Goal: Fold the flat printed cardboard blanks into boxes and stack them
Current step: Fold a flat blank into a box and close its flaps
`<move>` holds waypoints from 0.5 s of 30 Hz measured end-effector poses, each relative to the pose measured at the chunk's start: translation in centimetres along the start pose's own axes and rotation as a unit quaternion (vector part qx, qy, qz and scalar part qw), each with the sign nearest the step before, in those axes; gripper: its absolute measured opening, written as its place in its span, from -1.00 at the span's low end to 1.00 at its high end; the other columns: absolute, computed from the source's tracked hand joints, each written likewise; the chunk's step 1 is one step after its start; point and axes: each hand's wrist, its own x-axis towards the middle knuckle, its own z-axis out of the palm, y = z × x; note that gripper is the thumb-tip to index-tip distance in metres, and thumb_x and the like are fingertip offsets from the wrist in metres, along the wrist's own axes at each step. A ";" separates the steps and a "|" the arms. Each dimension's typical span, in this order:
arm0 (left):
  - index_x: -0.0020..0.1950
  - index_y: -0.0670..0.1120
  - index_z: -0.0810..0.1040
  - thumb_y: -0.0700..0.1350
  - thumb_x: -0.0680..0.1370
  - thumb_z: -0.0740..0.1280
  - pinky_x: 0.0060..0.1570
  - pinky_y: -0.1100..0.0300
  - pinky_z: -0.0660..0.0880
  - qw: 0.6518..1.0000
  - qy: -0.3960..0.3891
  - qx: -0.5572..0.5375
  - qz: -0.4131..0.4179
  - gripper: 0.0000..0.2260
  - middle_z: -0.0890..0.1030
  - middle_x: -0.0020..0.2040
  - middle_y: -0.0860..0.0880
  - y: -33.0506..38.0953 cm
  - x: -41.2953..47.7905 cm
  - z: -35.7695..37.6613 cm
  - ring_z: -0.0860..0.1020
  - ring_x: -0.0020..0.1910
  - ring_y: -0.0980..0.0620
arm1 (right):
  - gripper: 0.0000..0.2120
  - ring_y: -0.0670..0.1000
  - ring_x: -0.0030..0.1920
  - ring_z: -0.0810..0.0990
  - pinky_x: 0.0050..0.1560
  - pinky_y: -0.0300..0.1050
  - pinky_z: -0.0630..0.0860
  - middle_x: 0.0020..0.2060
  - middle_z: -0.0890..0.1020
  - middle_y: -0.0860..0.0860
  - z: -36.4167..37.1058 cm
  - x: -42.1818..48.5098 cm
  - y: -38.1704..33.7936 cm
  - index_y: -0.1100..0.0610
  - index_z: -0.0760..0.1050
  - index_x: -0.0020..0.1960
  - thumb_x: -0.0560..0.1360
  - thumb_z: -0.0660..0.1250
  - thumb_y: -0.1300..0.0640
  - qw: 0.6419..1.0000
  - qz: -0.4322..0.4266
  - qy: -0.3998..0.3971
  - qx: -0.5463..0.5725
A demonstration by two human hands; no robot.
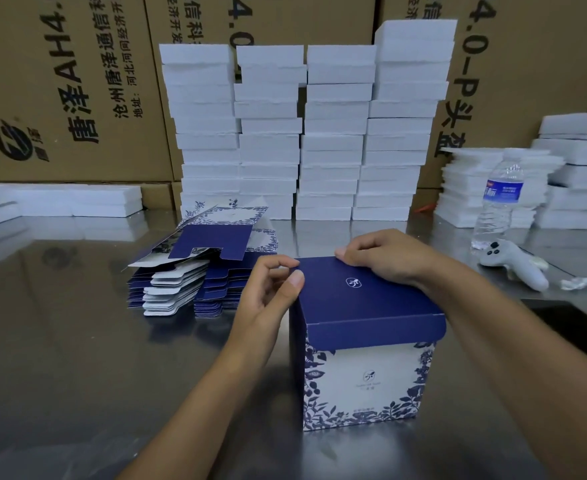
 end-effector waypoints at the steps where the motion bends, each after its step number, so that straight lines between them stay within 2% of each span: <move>1: -0.06 0.13 0.54 0.14 0.34 0.37 -0.04 0.21 0.47 1.000 -0.007 -0.004 -0.006 -0.78 0.57 -0.08 0.05 0.1 0.1 0.0 0.57 -0.06 0.09 | -0.77 -0.20 -0.51 0.56 -0.53 -0.42 0.39 -0.34 0.65 -0.08 0.0 -0.2 0.0 0.08 0.64 -0.20 0.48 0.38 -0.06 1.000 0.011 -0.002 0.009; 5: -0.02 0.07 0.53 -0.09 0.46 0.32 -0.17 0.25 0.45 0.997 -0.001 -0.032 -0.069 -0.88 0.58 -0.12 0.04 0.6 1.0 0.3 0.58 -0.19 0.11 | -0.79 -0.18 -0.53 0.56 -0.54 -0.42 0.41 -0.33 0.65 -0.06 0.3 -0.7 0.1 0.07 0.61 -0.28 0.47 0.40 -0.01 0.998 0.024 0.013 0.049; 7: -0.04 0.02 0.55 -0.16 0.54 0.30 -0.32 0.28 0.44 0.991 0.024 -0.015 -0.131 -0.91 0.59 -0.23 0.02 1.5 1.8 0.4 0.57 -0.36 0.15 | -0.81 -0.17 -0.52 0.56 -0.54 -0.41 0.42 -0.32 0.66 -0.05 0.4 -0.7 0.1 0.07 0.61 -0.27 0.47 0.40 0.00 0.998 0.025 0.019 0.051; 9: -0.09 -0.02 0.56 -0.15 0.54 0.30 -0.43 0.31 0.41 0.981 0.025 0.020 -0.190 -0.93 0.60 -0.37 0.06 2.5 2.8 0.3 0.55 -0.47 0.17 | -0.81 -0.17 -0.51 0.56 -0.53 -0.41 0.42 -0.28 0.66 -0.05 0.4 -0.8 0.1 0.07 0.61 -0.27 0.46 0.41 0.00 0.998 0.026 0.023 0.053; 10: -0.12 -0.03 0.58 -0.13 0.54 0.32 -0.42 0.30 0.42 0.976 0.014 0.049 -0.210 -0.93 0.62 -0.37 0.07 2.9 3.4 0.2 0.56 -0.45 0.16 | -0.82 -0.18 -0.52 0.56 -0.53 -0.41 0.41 -0.29 0.66 -0.04 0.4 -0.8 0.1 0.07 0.61 -0.26 0.46 0.41 0.00 0.998 0.027 0.024 0.056; 14: -0.18 -0.04 0.62 -0.05 0.48 0.40 -0.09 0.12 0.51 0.960 -0.003 0.139 -0.242 -0.91 0.66 -0.23 0.02 3.7 4.9 0.8 0.59 -0.23 0.06 | -0.83 -0.19 -0.54 0.55 -0.56 -0.41 0.39 -0.33 0.65 -0.04 0.4 -1.0 0.0 0.09 0.63 -0.21 0.47 0.40 0.02 0.998 0.028 0.020 0.059; 15: -0.18 -0.05 0.62 -0.05 0.47 0.42 -0.12 0.14 0.53 0.959 0.001 0.144 -0.246 -0.91 0.67 -0.22 0.01 3.7 5.1 1.0 0.61 -0.24 0.06 | -0.84 -0.18 -0.54 0.56 -0.56 -0.41 0.38 -0.34 0.65 -0.04 0.4 -1.1 0.0 0.10 0.63 -0.21 0.47 0.40 0.03 0.997 0.029 0.019 0.067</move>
